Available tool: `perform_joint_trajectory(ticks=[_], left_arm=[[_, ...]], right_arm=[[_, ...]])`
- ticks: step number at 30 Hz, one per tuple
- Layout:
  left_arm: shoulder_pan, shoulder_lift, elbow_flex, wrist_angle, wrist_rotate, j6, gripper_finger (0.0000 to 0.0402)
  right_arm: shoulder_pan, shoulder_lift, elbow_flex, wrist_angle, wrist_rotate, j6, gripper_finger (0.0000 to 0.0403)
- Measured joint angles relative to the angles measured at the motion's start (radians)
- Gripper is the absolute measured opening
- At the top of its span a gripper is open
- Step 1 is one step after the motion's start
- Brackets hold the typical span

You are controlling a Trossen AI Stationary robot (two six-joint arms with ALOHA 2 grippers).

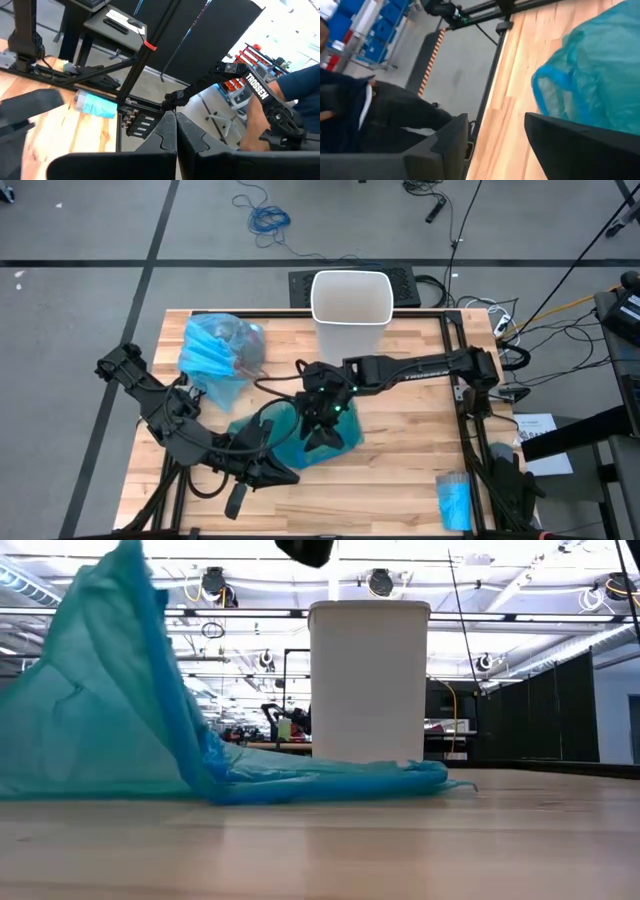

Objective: Place trash/remove bag and relplace
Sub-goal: Insert the new blue trash bag into the white trash bin

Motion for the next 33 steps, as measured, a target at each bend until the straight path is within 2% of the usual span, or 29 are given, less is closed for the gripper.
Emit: perform_joint_trajectory(ticks=[5, 8, 10, 15, 20, 26, 33], left_arm=[[-0.009, 0.000, 0.000, -0.005, -0.004, 0.001, 0.0000], [-0.011, 0.000, 0.000, -0.011, -0.004, 0.002, 0.0000], [-0.015, 0.000, 0.000, -0.013, -0.006, 0.007, 0.0000], [-0.020, -0.002, 0.000, -0.029, -0.022, 0.028, 0.0000], [0.008, -0.005, 0.000, -0.032, -0.061, 0.131, 0.0000], [0.119, -0.030, -0.001, -0.030, -0.088, 0.331, 0.0000], [0.266, -0.057, -0.001, -0.021, -0.093, 0.365, 0.0000]], right_arm=[[0.019, -0.035, -0.005, -0.019, 0.070, -0.032, 0.0164], [0.018, -0.087, -0.070, -0.002, 0.113, -0.021, 0.0151], [0.014, -0.148, -0.161, 0.066, 0.135, 0.014, 0.0145], [0.000, -0.351, -0.470, 0.364, 0.150, 0.186, 0.0135], [0.010, -0.476, -0.682, 0.493, 0.274, 0.328, 0.0132], [0.049, -0.525, -0.738, 0.496, 0.343, 0.385, 0.0132], [0.083, -0.551, -0.738, 0.549, 0.398, 0.361, 0.0132]])
